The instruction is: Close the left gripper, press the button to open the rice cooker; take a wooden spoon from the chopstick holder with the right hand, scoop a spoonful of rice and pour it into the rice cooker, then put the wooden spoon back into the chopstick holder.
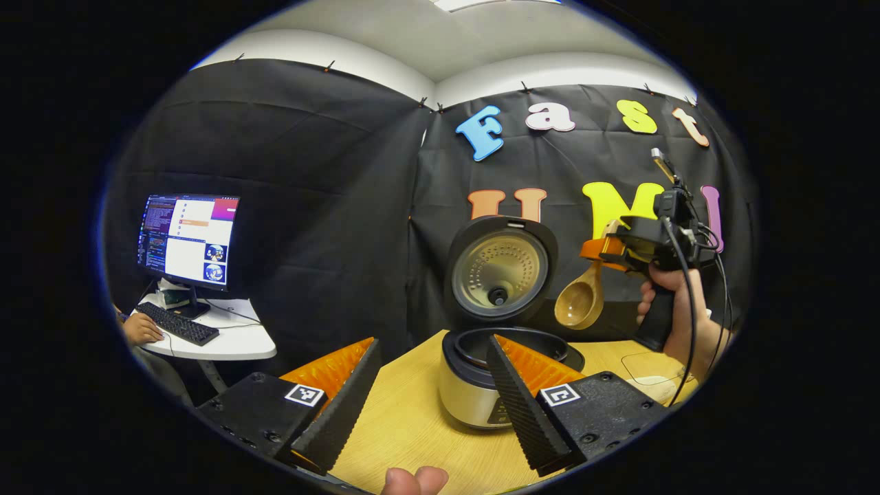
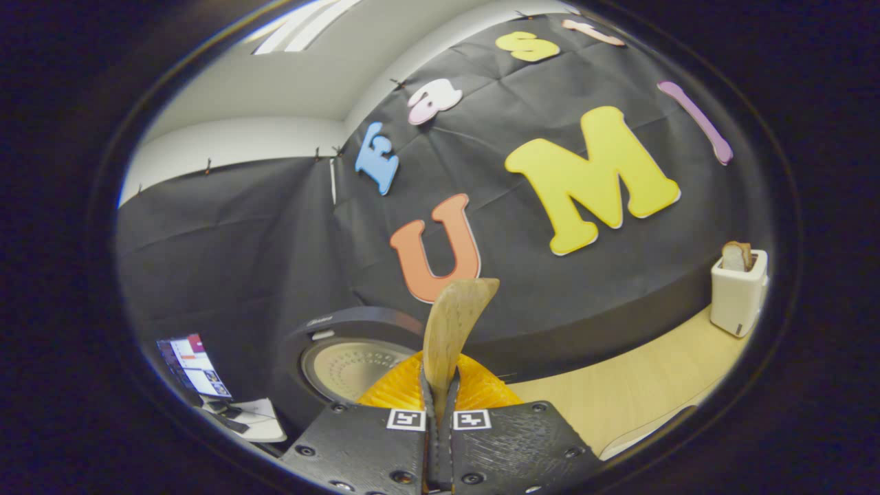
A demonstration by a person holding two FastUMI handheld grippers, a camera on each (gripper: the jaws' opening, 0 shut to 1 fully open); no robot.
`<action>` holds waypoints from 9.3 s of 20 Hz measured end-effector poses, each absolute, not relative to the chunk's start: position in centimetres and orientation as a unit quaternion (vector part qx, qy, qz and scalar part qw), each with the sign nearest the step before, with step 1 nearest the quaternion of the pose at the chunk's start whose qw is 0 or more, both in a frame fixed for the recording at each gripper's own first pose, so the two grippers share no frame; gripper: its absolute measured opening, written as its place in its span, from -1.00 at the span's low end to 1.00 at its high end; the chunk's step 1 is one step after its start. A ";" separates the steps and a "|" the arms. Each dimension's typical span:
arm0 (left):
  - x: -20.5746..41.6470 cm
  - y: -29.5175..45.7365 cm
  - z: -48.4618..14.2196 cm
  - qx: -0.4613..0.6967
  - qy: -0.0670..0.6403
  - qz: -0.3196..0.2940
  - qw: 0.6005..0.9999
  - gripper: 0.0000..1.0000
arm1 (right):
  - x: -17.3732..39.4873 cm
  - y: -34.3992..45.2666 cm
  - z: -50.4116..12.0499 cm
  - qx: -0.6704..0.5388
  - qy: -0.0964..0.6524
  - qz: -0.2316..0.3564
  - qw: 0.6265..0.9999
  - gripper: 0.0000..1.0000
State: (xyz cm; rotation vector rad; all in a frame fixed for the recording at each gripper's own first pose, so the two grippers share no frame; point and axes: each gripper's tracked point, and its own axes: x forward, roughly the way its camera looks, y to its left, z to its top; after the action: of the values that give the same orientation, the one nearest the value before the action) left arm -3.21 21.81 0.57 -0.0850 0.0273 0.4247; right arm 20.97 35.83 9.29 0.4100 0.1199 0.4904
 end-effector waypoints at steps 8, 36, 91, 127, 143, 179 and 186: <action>-0.4 13.5 1.9 -0.023 0.010 0.150 0.988 0.96 | 19.8 15.9 13.1 0.242 0.024 0.148 0.959 -1.00; 3.5 2.6 2.3 -0.024 0.020 0.073 0.997 0.96 | 22.2 -10.0 -2.5 0.123 0.054 -0.048 0.990 -1.00; 27.0 23.3 16.0 -0.021 0.140 0.146 0.979 0.87 | 5.0 -8.0 0.2 0.022 -0.044 -0.003 0.999 0.78; 16.6 15.9 2.7 -0.098 0.249 0.105 0.958 0.63 | 5.6 -6.2 -2.9 0.057 0.045 -0.009 0.997 0.91; 14.0 14.3 -2.4 -0.092 0.228 0.110 0.963 0.60 | 3.6 -2.8 -3.0 0.027 0.029 0.022 0.999 0.91; 10.2 11.2 3.0 0.000 0.060 0.114 0.992 0.99 | 3.7 -1.0 -2.6 0.032 0.015 0.030 0.999 0.91; 6.4 5.3 5.0 0.002 0.028 0.049 0.998 0.99 | 2.5 -1.5 0.3 0.007 -0.012 0.034 0.999 0.91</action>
State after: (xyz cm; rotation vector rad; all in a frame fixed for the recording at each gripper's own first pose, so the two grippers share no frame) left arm 6.37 5.33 4.97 0.0036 0.0556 0.0985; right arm 2.46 -1.55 0.27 0.0141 -0.0249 0.0681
